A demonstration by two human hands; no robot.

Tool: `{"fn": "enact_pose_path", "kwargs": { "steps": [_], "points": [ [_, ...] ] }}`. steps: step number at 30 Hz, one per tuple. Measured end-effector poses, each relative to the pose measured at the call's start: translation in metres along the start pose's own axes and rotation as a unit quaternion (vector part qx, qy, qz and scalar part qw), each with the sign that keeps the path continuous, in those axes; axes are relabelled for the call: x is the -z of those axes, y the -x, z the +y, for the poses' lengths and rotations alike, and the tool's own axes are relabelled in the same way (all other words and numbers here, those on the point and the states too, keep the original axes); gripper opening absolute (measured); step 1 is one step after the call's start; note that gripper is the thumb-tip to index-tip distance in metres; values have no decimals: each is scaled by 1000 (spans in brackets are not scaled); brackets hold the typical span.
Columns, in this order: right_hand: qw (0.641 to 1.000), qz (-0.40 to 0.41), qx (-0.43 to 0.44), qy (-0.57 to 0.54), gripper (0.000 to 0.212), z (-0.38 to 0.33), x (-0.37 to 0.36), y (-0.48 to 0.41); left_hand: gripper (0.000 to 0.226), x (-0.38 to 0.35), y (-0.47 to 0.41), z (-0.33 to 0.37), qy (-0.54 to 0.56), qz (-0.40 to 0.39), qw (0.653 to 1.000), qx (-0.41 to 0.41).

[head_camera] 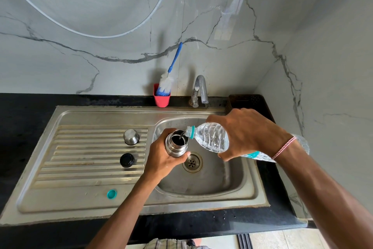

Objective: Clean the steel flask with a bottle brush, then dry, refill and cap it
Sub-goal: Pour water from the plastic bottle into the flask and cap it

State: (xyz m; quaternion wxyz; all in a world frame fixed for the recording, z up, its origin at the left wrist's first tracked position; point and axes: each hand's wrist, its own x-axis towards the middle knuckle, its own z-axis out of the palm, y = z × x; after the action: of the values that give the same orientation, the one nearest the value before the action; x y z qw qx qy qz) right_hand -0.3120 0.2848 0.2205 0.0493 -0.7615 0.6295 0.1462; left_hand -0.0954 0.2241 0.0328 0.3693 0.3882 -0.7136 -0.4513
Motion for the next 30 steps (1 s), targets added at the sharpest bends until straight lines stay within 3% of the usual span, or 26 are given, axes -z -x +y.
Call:
{"fn": "enact_pose_path", "kwargs": {
  "steps": [30],
  "points": [
    [1000, 0, -12, 12, 93, 1, 6, -1, 66, -1, -1, -4, 19, 5, 1000, 24]
  ]
}}
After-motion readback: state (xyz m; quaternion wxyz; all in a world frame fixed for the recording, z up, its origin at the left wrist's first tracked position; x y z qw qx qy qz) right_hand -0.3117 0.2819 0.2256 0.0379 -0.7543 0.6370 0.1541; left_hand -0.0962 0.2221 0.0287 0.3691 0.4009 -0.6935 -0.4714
